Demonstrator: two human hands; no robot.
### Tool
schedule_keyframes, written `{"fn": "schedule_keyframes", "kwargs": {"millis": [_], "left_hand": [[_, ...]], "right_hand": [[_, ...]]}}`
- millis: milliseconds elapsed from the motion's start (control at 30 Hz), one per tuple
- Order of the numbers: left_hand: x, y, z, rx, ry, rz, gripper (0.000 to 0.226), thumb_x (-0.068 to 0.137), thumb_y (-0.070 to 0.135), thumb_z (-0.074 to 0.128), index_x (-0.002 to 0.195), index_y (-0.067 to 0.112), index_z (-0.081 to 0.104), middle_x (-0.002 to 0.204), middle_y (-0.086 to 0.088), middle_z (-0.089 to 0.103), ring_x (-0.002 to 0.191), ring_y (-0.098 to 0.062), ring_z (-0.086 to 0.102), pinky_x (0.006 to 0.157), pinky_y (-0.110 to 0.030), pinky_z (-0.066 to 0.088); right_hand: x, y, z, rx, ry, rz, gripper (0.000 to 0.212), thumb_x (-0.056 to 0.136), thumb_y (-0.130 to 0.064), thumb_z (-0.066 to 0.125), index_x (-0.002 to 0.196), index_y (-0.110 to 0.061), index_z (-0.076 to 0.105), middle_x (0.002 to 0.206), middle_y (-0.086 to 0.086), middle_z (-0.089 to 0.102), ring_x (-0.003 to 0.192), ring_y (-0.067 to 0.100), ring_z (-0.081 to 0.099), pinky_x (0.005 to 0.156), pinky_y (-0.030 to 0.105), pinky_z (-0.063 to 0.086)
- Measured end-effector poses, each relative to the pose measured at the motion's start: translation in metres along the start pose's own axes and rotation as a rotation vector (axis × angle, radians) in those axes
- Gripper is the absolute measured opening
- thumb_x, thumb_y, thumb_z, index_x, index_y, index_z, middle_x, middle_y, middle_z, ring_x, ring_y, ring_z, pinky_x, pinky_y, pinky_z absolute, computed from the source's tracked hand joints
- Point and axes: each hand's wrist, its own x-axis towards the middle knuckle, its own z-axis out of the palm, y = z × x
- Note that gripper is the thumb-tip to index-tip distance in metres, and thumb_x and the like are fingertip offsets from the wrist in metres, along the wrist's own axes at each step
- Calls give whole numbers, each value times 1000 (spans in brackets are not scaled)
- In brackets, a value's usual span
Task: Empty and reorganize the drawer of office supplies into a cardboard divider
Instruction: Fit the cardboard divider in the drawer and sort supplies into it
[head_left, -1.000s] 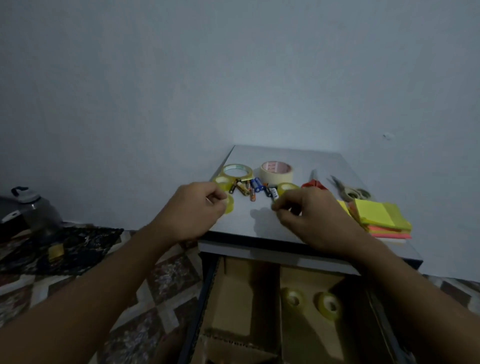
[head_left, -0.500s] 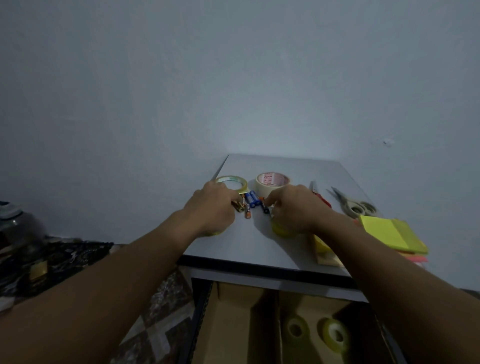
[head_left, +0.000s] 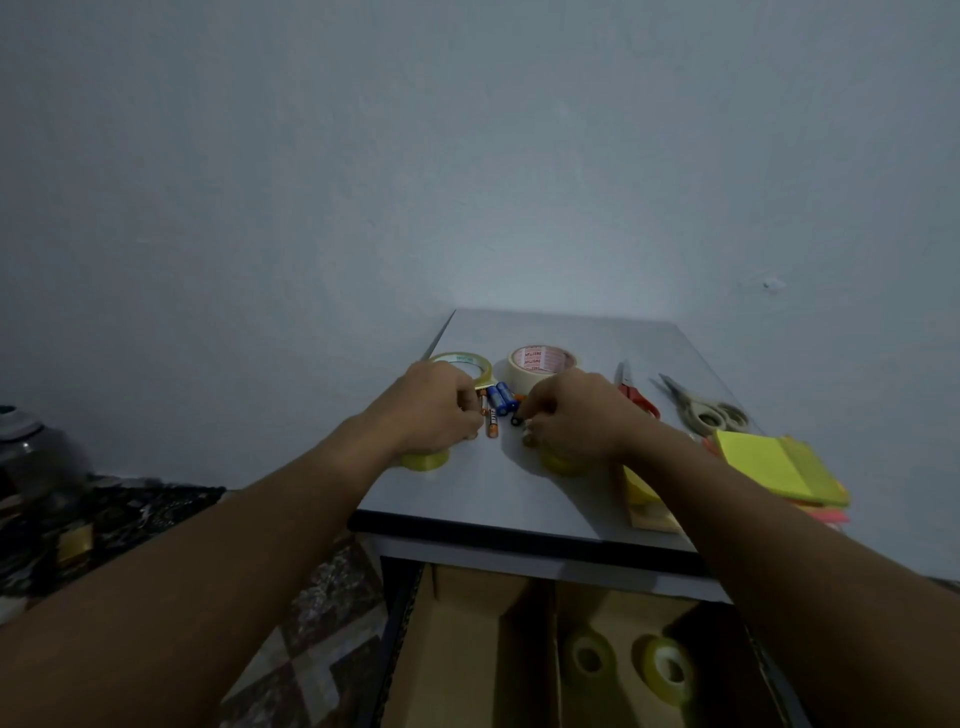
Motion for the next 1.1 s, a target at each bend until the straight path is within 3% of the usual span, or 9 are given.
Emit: {"fn": "schedule_keyframes", "kwargs": {"millis": [167, 300, 400, 467, 533, 800, 1100], "left_hand": [[-2, -2, -5, -19, -30, -16, 11, 75, 26, 79, 85, 24, 75, 89, 9, 64, 78, -5, 56, 57, -20, 43], [0, -3, -9, 8, -59, -15, 24, 75, 29, 81, 98, 28, 74, 92, 10, 55, 77, -5, 50, 55, -19, 37], [2, -2, -11, 46, -99, 1, 44, 75, 34, 82, 117, 29, 69, 103, 5, 51, 87, -13, 51, 61, -21, 39], [5, -2, -12, 74, -126, 18, 45, 76, 35, 82, 119, 29, 70, 106, 4, 51, 92, -16, 51, 66, -24, 40], [7, -3, -12, 62, -139, 25, 41, 75, 36, 83, 115, 28, 72, 105, 5, 55, 88, -13, 52, 61, -23, 40], [10, -6, -11, 8, -158, 38, 39, 69, 42, 86, 105, 32, 73, 105, 8, 64, 83, -5, 55, 59, -22, 42], [8, -6, -11, -30, -186, 70, 42, 69, 38, 86, 108, 32, 72, 104, 11, 64, 86, -3, 57, 65, -23, 44]], "right_hand": [[2, -4, 0, -2, -25, -22, 28, 93, -22, 60, 120, -20, 67, 120, 3, 65, 103, 15, 57, 88, 26, 46], [3, -3, 0, 17, -14, -25, 31, 91, -24, 65, 121, -17, 66, 120, 3, 65, 97, 10, 53, 74, 16, 39], [6, 0, 2, 12, -15, -7, 33, 90, -25, 66, 121, -16, 67, 120, 5, 66, 96, 11, 55, 65, 11, 35], [8, 2, 2, 9, -15, 1, 32, 89, -26, 67, 120, -16, 67, 119, 5, 66, 97, 12, 55, 64, 11, 35], [9, 3, 2, -1, -18, 6, 34, 89, -26, 68, 121, -17, 66, 120, 4, 64, 96, 12, 53, 62, 11, 34], [12, 5, 7, -69, -53, -2, 42, 89, -35, 60, 130, -28, 60, 131, 5, 58, 120, 22, 50, 102, 37, 45], [13, 7, 7, -104, -79, -42, 43, 90, -37, 60, 132, -31, 56, 131, 3, 56, 124, 24, 47, 106, 43, 40]]}}
